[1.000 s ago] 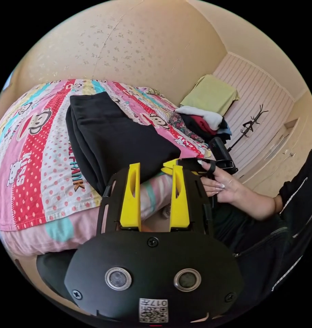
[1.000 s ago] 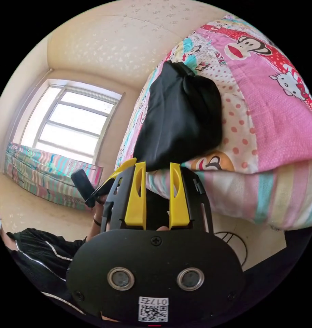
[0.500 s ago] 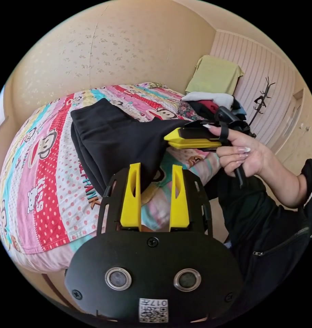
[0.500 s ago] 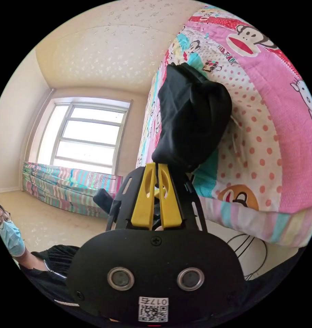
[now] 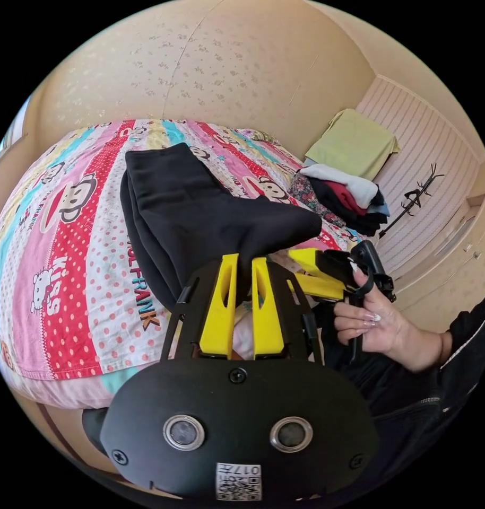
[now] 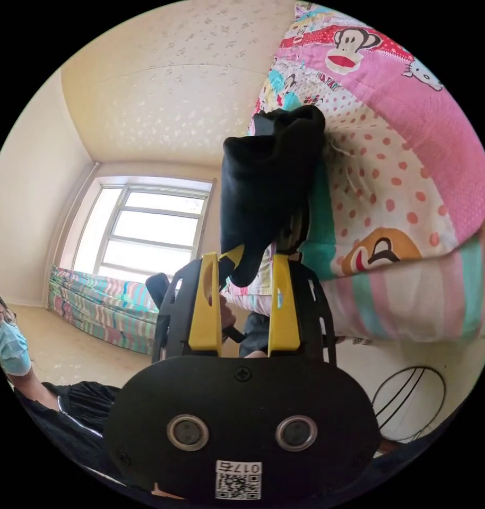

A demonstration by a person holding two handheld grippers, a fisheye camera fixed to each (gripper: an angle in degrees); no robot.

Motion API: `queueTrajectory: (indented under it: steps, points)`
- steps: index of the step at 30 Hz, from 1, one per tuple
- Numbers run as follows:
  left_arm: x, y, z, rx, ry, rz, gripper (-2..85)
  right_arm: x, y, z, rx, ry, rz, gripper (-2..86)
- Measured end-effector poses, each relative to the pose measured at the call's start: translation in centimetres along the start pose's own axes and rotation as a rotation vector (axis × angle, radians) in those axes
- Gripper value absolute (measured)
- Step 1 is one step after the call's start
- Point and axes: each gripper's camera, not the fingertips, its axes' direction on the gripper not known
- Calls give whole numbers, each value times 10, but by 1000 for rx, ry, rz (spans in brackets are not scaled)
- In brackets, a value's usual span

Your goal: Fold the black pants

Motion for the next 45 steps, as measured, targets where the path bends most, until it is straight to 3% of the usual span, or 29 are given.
queueTrajectory:
  steps: [3,8,12,17,22,25,26,27,32,35,37,39,43,45]
  points:
    - [-4,3,4,-10,11,-22,53,-4,-19,22,12,54,32,156]
    - [-15,16,-4,-35,66,-87,60,-5,-24,34,6,185,0,71]
    - [-31,19,-61,142,215,-117,5,-9,-14,24,-31,240,-130,32]
    - [-11,-45,-103,175,87,119,-9,-9,7,-5,-66,79,-17,19]
    - [15,-103,-55,45,43,323,-10,-38,51,-49,-124,117,-68,13]
    - [18,-109,35,-258,125,370,-10,-56,71,-66,-143,162,-138,10]
    - [22,-97,83,-458,163,391,-10,-60,73,-68,-146,172,-154,9]
    - [23,-84,105,-477,229,388,-10,-64,77,-69,-147,250,-167,8]
    - [20,-78,74,-320,264,305,-10,-68,79,-76,-188,247,-195,7]
    - [16,-74,45,-190,142,324,-10,-69,73,-80,-183,192,-142,6]
    - [20,-67,71,-349,94,378,-10,-77,58,-71,-205,196,-139,6]
    - [22,-57,86,-356,93,444,-9,-88,36,-57,-253,220,-181,6]
    - [-10,-71,67,-330,260,398,-8,-125,-41,-24,-268,131,-205,5]
    - [-57,-78,34,-178,343,231,-8,-149,-82,-6,-263,150,-248,7]
